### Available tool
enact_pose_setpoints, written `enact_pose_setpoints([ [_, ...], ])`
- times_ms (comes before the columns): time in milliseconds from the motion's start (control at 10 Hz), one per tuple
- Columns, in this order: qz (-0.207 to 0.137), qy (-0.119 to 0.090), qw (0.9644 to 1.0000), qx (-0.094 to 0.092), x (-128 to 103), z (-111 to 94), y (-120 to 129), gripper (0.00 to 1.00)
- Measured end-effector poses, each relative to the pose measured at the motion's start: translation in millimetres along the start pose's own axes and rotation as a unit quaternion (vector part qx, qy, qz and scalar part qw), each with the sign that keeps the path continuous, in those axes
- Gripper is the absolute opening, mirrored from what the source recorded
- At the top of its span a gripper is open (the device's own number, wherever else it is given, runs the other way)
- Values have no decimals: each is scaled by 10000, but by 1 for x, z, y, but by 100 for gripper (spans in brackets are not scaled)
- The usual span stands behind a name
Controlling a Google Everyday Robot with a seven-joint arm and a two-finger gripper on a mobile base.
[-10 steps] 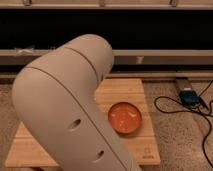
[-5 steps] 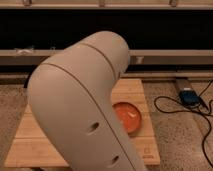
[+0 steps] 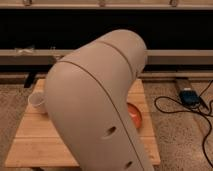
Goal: Drag the pepper across the table
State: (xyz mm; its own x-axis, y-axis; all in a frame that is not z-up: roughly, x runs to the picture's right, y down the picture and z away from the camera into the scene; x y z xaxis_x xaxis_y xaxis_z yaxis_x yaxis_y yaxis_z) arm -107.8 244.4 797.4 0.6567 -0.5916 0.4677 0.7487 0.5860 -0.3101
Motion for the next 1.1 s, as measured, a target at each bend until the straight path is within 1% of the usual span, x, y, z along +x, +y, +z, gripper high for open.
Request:
enact_pose_setpoints([
  [100, 111, -9, 9999, 54, 4, 0, 6, 77],
  [200, 130, -40, 9997, 187, 5, -2, 8, 80],
  [300, 135, -78, 9993, 341, 8, -5, 10, 80],
  [500, -80, -264, 9965, 791, 8, -12, 11, 80],
  [600, -233, -380, 9942, 976, 8, -14, 11, 80],
  [700, -370, -469, 9921, 1100, 5, -16, 10, 80],
  [800, -456, -515, 9908, 1161, 2, -17, 8, 80],
  [1100, -469, -523, 9907, 1163, 1, -17, 8, 80],
])
